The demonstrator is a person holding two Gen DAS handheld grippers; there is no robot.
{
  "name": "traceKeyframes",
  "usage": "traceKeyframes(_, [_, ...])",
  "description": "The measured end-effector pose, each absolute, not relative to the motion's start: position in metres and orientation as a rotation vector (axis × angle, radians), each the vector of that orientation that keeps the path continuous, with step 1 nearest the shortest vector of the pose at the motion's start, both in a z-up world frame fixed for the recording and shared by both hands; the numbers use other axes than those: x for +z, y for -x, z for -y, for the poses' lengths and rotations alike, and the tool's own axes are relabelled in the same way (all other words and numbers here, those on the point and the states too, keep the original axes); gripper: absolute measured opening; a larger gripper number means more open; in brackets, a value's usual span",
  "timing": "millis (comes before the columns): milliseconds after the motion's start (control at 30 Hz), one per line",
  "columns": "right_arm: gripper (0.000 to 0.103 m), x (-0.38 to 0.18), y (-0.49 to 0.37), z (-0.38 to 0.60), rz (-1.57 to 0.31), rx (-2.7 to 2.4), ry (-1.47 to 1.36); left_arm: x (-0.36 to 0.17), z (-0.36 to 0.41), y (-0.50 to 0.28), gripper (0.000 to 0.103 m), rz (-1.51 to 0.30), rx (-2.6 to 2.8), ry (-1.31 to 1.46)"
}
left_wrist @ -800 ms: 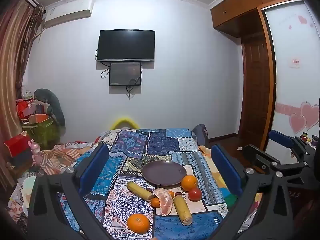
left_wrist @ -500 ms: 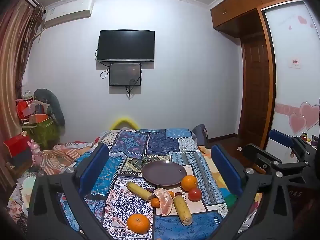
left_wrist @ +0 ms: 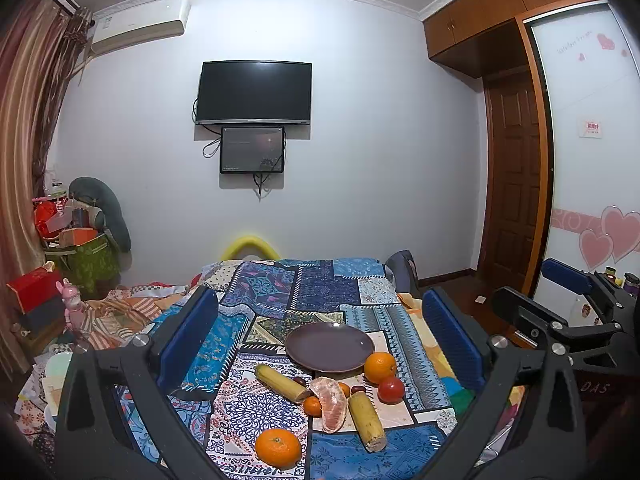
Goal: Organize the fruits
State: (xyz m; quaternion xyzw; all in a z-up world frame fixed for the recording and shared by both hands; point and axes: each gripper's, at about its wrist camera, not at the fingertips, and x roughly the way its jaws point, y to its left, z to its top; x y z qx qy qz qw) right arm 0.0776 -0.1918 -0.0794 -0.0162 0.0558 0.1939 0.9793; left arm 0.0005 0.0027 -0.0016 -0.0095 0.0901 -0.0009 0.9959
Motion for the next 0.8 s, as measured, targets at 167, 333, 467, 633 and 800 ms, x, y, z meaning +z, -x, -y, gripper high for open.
traceKeyframes(167, [0.103,-0.0793,-0.0771,0.1913,-0.112,0.390,0.034,-0.0019,-0.0026,-0.0005,0.103,-0.179,-0.003,0.021])
traceKeyframes(333, [0.103,-0.0814,-0.0777,0.1912,-0.115,0.389,0.033,-0.0004,-0.0020,0.0001,0.103,-0.174,0.000,0.024])
traceKeyframes(467, [0.103,-0.0814,-0.0778,0.1907,-0.115,0.389,0.031,-0.0004,-0.0028,0.0002,0.103,-0.173,0.001,0.026])
traceKeyframes(633, [0.103,-0.0824,-0.0779,0.1906,-0.116,0.390,0.033,0.0003,-0.0026,0.0014,0.103,-0.168,-0.001,0.027])
traceKeyframes(800, [0.103,-0.0842,-0.0778,0.1903,-0.117,0.391,0.032,0.0009,-0.0017,0.0017,0.103,-0.165,0.000,0.023])
